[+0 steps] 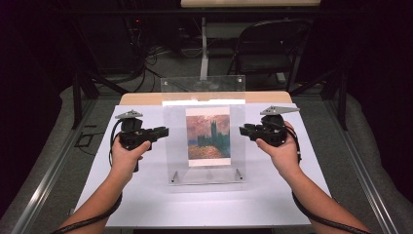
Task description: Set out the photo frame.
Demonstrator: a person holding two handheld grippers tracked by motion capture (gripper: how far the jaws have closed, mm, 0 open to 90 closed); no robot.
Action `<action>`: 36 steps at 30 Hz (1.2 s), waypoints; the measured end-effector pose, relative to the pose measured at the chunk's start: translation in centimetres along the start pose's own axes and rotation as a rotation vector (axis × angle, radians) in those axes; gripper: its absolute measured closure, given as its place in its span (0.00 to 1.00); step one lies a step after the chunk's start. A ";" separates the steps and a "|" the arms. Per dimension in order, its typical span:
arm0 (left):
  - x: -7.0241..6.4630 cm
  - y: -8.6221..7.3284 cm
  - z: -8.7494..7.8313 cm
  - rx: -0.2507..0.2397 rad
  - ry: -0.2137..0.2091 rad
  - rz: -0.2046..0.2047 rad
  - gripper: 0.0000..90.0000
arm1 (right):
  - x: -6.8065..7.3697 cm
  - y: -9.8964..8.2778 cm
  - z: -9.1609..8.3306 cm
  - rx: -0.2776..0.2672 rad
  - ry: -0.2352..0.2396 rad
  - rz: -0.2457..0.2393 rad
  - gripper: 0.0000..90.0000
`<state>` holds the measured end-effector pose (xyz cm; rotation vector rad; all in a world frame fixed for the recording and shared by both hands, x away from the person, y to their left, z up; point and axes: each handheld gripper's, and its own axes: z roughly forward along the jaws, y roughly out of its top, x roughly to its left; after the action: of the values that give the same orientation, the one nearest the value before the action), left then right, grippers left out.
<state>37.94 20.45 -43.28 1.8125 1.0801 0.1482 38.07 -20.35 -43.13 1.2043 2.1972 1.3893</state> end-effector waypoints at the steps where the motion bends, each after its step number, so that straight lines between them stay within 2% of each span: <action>1: -0.1 0.0 -0.1 0.002 -0.002 0.003 0.86 | 0.1 0.0 -0.1 0.001 0.000 -0.004 0.80; 11: -0.8 -0.9 -1.2 -0.009 -0.022 0.022 0.88 | 0.7 -0.4 -1.2 0.001 0.022 0.001 0.83; 17: -1.5 -1.5 -1.9 -0.019 -0.029 0.034 0.88 | 1.1 -1.0 -2.1 -0.015 0.037 0.000 0.85; 18: -1.6 -1.6 -2.0 -0.023 -0.033 0.032 0.88 | 1.3 -1.3 -2.3 -0.030 0.042 -0.009 0.85; 29: -2.8 -2.8 -3.1 -0.028 -0.028 0.082 0.87 | 2.3 -2.1 -3.5 -0.033 0.055 -0.022 0.85; 36: -3.5 -3.9 -3.6 -0.040 -0.054 0.094 0.84 | 3.0 -3.1 -4.4 -0.048 0.075 -0.017 0.85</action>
<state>31.58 20.84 -43.30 1.8218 0.9490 0.1747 31.98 -21.38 -42.98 1.1320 2.2054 1.4945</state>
